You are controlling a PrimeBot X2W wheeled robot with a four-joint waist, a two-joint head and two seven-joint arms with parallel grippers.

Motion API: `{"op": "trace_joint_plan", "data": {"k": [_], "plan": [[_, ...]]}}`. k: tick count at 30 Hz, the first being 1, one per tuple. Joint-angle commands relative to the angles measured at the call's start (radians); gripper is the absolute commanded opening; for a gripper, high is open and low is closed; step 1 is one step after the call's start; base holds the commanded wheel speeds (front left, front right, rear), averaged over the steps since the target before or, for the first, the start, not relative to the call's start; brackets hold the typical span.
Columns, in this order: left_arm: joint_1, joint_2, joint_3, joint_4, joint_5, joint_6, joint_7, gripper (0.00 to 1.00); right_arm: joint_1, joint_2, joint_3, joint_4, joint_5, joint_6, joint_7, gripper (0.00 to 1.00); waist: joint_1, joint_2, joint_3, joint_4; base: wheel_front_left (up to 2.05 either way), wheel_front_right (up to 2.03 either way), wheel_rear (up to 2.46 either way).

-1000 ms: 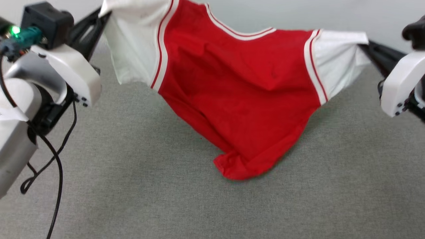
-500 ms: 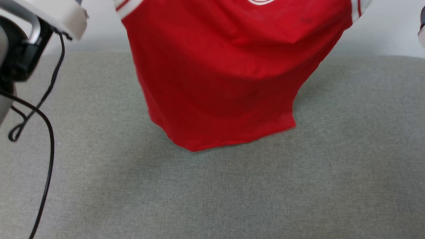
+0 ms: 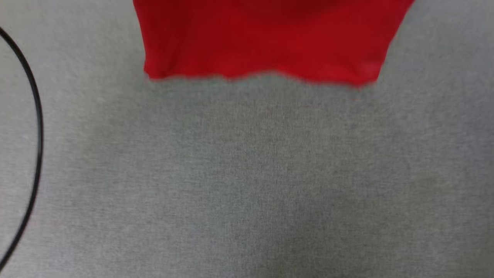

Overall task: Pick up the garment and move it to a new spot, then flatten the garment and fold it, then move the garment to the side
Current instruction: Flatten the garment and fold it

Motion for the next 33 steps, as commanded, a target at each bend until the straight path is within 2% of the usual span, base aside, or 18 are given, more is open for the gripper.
{"op": "trace_joint_plan", "data": {"k": [1,9,15,24,28,33], "plan": [[-0.059,-0.014,0.012,0.042,0.008,-0.011,-0.015,0.00,-0.065,0.006,0.005,0.028,-0.019,-0.001,-0.011,0.00,-0.0001,0.0000,0.097,-0.006,0.00,0.00,0.00],[-0.262,-0.080,0.028,0.226,0.033,-0.052,-0.085,0.00,-0.323,0.031,0.028,0.186,-0.077,-0.001,-0.077,0.00,-0.0001,0.0000,0.203,-0.014,0.00,0.00,0.00],[-0.289,-0.097,0.017,0.323,0.034,-0.076,-0.137,0.00,-0.399,0.058,0.049,0.293,-0.075,-0.001,-0.133,0.00,-0.0001,0.0000,0.248,-0.016,0.00,0.00,0.00],[-0.158,-0.084,0.013,0.373,0.004,-0.088,-0.212,0.00,-0.292,0.067,0.108,0.345,-0.030,-0.001,-0.217,0.00,-0.0001,0.0000,0.240,-0.017,0.00,0.00,0.00],[-0.025,-0.072,0.019,0.349,-0.020,-0.083,-0.235,0.00,-0.176,0.060,0.136,0.336,0.023,-0.001,-0.255,0.00,-0.0001,0.0000,0.203,-0.020,0.00,0.00,0.00],[0.203,-0.044,0.042,0.278,-0.055,-0.050,-0.247,0.00,0.020,0.046,0.185,0.301,0.100,-0.001,-0.295,0.00,-0.0001,0.0000,0.131,-0.027,0.00,0.00,0.00]]}}
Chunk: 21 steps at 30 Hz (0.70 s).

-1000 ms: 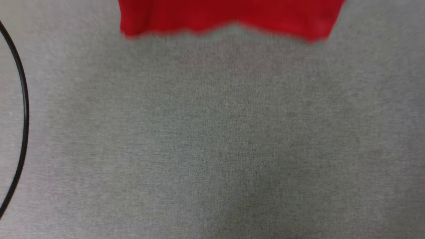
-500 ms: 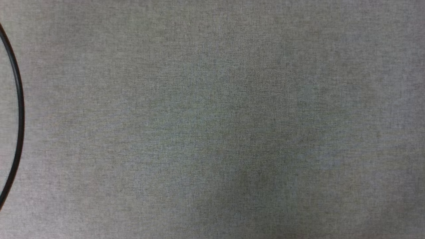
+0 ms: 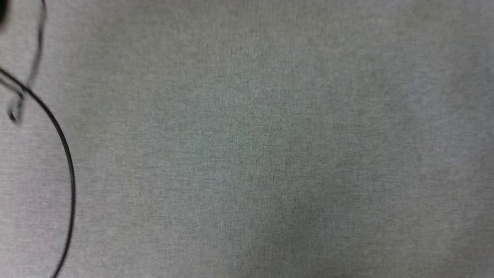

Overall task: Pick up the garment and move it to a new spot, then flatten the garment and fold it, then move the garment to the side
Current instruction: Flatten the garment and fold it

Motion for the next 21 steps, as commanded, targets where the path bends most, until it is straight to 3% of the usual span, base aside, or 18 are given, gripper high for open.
{"op": "trace_joint_plan", "data": {"k": [1,12,21], "plan": [[0.051,0.004,0.012,-0.018,-0.013,0.009,-0.006,0.00,0.043,-0.011,0.004,-0.013,0.018,-0.001,-0.011,0.00,-0.0001,0.0000,-0.042,-0.002,0.00,0.00,0.00],[0.656,0.033,0.102,-0.284,-0.079,0.146,-0.007,0.00,0.546,-0.069,0.045,-0.139,0.123,-0.001,-0.040,0.00,-0.0001,0.0000,-0.240,0.000,0.00,0.00,0.00],[1.057,0.040,0.146,-0.356,-0.143,0.199,-0.007,0.00,0.909,-0.066,0.033,-0.185,0.157,-0.001,-0.038,0.00,-0.0001,0.0000,-0.381,-0.013,0.00,0.00,0.00]]}}
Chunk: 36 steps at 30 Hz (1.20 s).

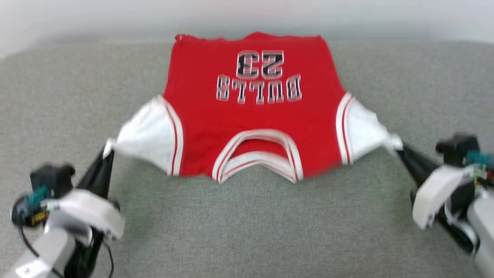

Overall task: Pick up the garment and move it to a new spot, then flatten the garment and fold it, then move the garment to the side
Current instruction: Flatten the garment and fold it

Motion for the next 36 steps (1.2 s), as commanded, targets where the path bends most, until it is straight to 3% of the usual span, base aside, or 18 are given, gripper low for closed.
{"op": "trace_joint_plan", "data": {"k": [1,10,18,26,27,28,29,36], "plan": [[0.042,0.002,0.011,-0.005,-0.010,0.008,-0.005,0.00,0.049,-0.002,-0.005,-0.006,0.005,-0.001,-0.001,0.00,0.0003,0.0000,-0.046,-0.004,0.00,0.00,0.00],[0.298,0.000,0.079,-0.026,-0.062,0.024,-0.005,0.00,0.349,0.006,-0.091,-0.077,0.024,-0.001,0.033,0.00,0.0003,0.0000,-0.147,-0.008,0.00,0.00,0.00],[0.499,-0.037,0.152,-0.057,-0.093,0.047,-0.005,0.00,0.598,0.002,-0.186,-0.165,0.011,-0.001,0.083,0.00,0.0003,0.0000,-0.195,-0.014,0.00,0.00,0.00],[0.574,-0.082,0.179,-0.065,-0.061,0.046,-0.005,0.00,0.710,0.044,-0.249,-0.195,-0.021,-0.001,0.112,0.00,0.0003,0.0000,-0.210,-0.011,0.00,0.00,0.00],[0.571,-0.084,0.180,-0.067,-0.059,0.043,-0.005,0.00,0.712,0.054,-0.257,-0.198,-0.023,-0.001,0.116,0.31,0.0003,0.0000,-0.212,-0.010,0.00,0.00,0.00],[0.568,-0.087,0.180,-0.069,-0.056,0.041,-0.005,0.00,0.709,0.061,-0.267,-0.203,-0.028,-0.001,0.115,0.92,0.0003,0.0000,-0.213,-0.010,0.00,0.00,0.00],[0.563,-0.089,0.182,-0.072,-0.051,0.040,-0.005,0.00,0.701,0.069,-0.283,-0.212,-0.038,-0.001,0.109,1.00,0.0003,0.0000,-0.214,-0.009,0.00,0.00,0.00],[0.542,-0.120,0.184,-0.111,-0.016,0.046,-0.005,0.00,0.661,0.102,-0.391,-0.292,-0.082,-0.001,0.100,1.00,0.0003,0.0000,-0.206,0.006,0.00,0.00,0.00]]}}
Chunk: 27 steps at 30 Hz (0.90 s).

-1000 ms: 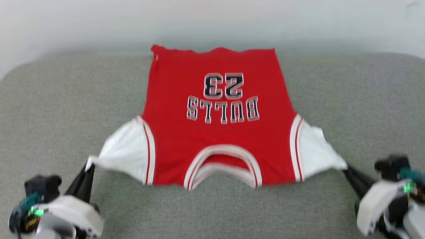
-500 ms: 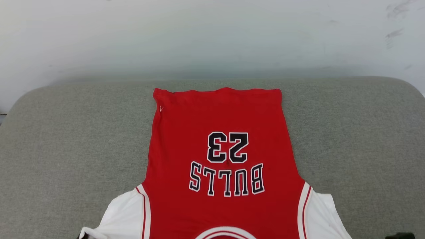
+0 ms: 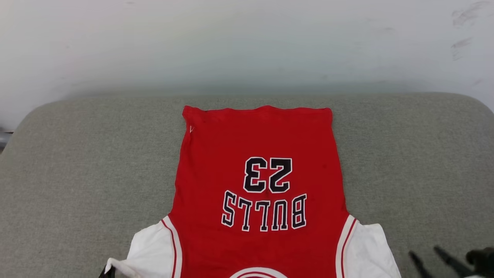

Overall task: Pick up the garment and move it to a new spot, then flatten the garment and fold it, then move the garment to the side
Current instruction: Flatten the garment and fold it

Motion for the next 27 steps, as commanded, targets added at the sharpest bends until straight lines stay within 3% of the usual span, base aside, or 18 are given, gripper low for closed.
{"op": "trace_joint_plan", "data": {"k": [1,8,13,17,22,27], "plan": [[-0.020,-0.008,0.006,-0.016,0.014,0.005,-0.005,0.00,-0.028,-0.003,-0.036,-0.034,-0.013,-0.001,-0.001,1.00,0.0001,0.0000,0.011,0.009,0.00,0.00,0.00],[-0.050,-0.039,0.014,-0.072,0.064,0.009,-0.005,0.00,-0.164,-0.029,-0.189,-0.186,-0.032,-0.001,0.058,1.00,0.0001,0.0000,0.067,0.051,0.00,0.00,0.00],[-0.100,-0.074,0.027,-0.118,0.111,0.001,-0.005,0.00,-0.383,-0.070,-0.211,-0.239,-0.023,-0.001,0.187,1.00,0.0001,0.0000,0.163,0.110,0.00,0.00,0.00],[-0.155,-0.116,0.041,-0.145,0.154,-0.019,-0.005,0.00,-0.586,-0.109,-0.163,-0.208,-0.006,-0.001,0.351,1.00,0.0001,0.0000,0.252,0.163,0.00,0.00,0.00],[-0.216,-0.183,0.052,-0.156,0.205,-0.054,-0.005,0.00,-0.821,-0.134,-0.106,-0.095,0.028,-0.001,0.633,1.00,0.0001,0.0000,0.354,0.222,0.00,0.00,0.00],[-0.264,-0.247,0.075,-0.154,0.251,-0.093,-0.005,0.00,-1.020,-0.126,-0.069,0.031,0.034,-0.001,0.926,1.00,0.0001,0.0000,0.444,0.269,0.00,0.00,0.00]]}}
